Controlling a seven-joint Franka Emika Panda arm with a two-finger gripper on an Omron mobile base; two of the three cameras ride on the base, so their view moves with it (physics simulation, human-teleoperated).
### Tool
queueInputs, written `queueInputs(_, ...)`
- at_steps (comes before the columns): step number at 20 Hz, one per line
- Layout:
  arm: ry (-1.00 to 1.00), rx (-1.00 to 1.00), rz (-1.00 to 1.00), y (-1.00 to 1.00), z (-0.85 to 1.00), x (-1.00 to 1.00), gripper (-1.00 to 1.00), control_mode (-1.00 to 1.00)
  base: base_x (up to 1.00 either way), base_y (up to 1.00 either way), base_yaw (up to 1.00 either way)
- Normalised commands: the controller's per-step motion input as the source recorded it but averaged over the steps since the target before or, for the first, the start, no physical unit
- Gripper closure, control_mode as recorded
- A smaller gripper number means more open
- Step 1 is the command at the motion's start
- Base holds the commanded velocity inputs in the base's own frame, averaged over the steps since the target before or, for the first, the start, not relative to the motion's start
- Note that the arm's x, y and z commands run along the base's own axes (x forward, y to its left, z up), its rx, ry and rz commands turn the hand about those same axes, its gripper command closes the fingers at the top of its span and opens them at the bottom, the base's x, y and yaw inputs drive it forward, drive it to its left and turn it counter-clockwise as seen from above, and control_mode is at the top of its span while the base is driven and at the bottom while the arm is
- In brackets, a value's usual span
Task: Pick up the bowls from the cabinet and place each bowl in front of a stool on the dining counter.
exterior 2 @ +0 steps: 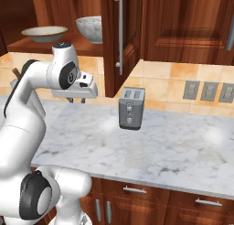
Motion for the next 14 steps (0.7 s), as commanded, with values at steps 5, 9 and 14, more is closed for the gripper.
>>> queueInputs(5, 0.0, 0.03, -0.13, 0.0, 0.28, -0.11, -1.0, -1.0, 0.0, 0.0, 0.0)
queueInputs(9, -0.05, 0.11, -0.31, 0.0, 0.52, -0.37, -1.0, -1.0, 0.0, 0.0, 0.0)
queueInputs(14, -0.13, 0.19, -0.36, 0.0, 0.58, -0.49, -1.0, -1.0, 0.0, 0.0, 0.0)
